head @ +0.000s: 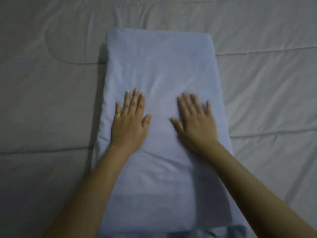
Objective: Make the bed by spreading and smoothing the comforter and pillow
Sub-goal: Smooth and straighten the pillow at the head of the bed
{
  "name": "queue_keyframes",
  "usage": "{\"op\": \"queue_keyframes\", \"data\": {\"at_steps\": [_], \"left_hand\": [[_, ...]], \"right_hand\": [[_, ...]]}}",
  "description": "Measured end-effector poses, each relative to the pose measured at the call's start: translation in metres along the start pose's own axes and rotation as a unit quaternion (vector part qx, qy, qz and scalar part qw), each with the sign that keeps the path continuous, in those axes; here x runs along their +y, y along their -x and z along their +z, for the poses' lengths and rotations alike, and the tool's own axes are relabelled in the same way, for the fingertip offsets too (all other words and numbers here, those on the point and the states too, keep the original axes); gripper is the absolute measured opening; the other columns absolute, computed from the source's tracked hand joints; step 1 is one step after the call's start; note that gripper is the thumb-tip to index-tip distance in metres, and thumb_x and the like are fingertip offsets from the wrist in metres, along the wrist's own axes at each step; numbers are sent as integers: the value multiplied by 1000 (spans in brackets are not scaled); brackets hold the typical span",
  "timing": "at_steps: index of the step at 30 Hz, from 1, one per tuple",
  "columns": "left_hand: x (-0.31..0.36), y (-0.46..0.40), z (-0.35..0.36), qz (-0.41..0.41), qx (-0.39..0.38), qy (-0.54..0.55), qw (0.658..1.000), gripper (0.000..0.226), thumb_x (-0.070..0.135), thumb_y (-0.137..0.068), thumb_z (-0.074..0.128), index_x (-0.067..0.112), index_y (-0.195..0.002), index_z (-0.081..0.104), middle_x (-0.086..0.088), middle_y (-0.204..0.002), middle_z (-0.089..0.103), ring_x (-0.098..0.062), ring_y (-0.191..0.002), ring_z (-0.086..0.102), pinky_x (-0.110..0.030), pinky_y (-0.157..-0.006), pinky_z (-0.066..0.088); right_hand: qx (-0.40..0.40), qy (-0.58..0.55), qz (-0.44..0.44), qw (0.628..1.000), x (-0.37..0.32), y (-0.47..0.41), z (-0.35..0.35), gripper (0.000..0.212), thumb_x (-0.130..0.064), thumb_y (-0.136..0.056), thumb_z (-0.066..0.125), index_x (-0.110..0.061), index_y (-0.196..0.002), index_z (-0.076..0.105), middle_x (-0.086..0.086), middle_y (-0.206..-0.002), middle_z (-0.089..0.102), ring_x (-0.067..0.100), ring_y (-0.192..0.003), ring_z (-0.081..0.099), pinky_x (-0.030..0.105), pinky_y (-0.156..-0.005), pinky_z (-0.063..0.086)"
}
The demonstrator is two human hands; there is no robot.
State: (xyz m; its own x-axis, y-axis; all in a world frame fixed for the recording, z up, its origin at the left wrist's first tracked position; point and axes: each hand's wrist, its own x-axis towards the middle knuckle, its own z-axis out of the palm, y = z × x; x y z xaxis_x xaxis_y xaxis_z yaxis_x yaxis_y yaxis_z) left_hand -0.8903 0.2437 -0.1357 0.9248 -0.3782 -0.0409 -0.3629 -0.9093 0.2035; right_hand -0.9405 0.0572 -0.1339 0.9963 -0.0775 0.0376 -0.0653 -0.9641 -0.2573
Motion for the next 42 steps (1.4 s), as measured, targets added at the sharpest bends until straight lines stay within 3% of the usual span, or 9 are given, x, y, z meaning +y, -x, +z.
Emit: {"op": "queue_keyframes", "data": {"at_steps": [7, 10, 13, 18, 23, 28, 34, 39, 42], "left_hand": [[24, 4, -35, -28, 80, 47, 995, 74, 52, -95, 13, 6, -153, 14, -10, -161, 8, -27, -150, 1, -48, -119, 1], [25, 63, -13, -18, 58, 24, 998, 69, 52, -99, 14, 9, -152, 20, -9, -161, 13, -29, -149, 7, -56, -118, 9], [21, 98, 18, -24, -19, -40, 999, 69, 52, -98, 18, 10, -152, 25, -11, -160, 17, -30, -148, 11, -59, -114, 21], [38, 115, -4, -41, 71, -1, 997, 69, 48, -97, 28, 6, -151, 21, -15, -159, 15, -32, -148, 9, -49, -118, 10], [26, 160, 24, -56, -41, -46, 997, 75, 55, -97, 11, 5, -151, 23, -14, -160, 13, -33, -148, 8, -59, -113, 23], [38, 125, -18, -76, 110, 4, 991, 72, 49, -97, 26, 1, -150, 24, -17, -159, 15, -34, -148, 8, -50, -117, 9], [27, 95, 15, -48, -9, -49, 998, 75, 53, -94, 20, 4, -149, 30, -15, -158, 19, -33, -147, 14, -57, -115, 21], [27, 35, -32, -19, 158, 14, 987, 71, 48, -97, 23, 3, -151, 19, -15, -160, 14, -34, -148, 7, -50, -117, 6], [21, -2, -28, -18, 129, 15, 991, 70, 48, -96, 18, 9, -154, 14, -12, -161, 7, -32, -149, 2, -49, -118, 0]], "right_hand": [[35, -39, 202, 978, 24, 0, -27, 63, -43, -101, 27, -11, -152, 9, 8, -161, 7, 26, -148, 1, 53, -117, -1], [75, -45, 142, 986, 0, 59, -25, 66, -47, -98, 29, -12, -152, 15, 7, -160, 12, 26, -148, 6, 51, -115, 0], [-71, 32, 37, 996, -5, 116, 8, 71, -57, -94, 25, -17, -152, 19, 3, -159, 13, 24, -148, 7, 59, -115, 15], [43, -19, 134, 990, -1, 117, -24, 73, -55, -93, 27, -14, -151, 17, 9, -159, 11, 28, -147, 7, 49, -116, 5], [-100, 48, 62, 992, 6, 169, 9, 77, -64, -94, 16, -12, -150, 21, 6, -158, 15, 26, -146, 13, 58, -110, 23], [63, -20, 125, 990, -4, 129, -33, 72, -56, -95, 24, -12, -151, 18, 10, -158, 13, 27, -147, 9, 47, -116, 6], [-69, 31, 59, 995, -5, 111, 14, 76, -61, -95, 6, -11, -151, 19, 7, -159, 15, 25, -147, 7, 54, -116, 12], [140, -49, 81, 986, -21, 39, -31, 67, -49, -97, 18, -10, -151, 14, 9, -159, 11, 25, -148, 4, 46, -117, 1], [89, -36, 73, 993, -18, 11, -17, 67, -50, -96, 15, -13, -152, 9, 5, -161, 5, 24, -148, 0, 45, -118, -4]]}}
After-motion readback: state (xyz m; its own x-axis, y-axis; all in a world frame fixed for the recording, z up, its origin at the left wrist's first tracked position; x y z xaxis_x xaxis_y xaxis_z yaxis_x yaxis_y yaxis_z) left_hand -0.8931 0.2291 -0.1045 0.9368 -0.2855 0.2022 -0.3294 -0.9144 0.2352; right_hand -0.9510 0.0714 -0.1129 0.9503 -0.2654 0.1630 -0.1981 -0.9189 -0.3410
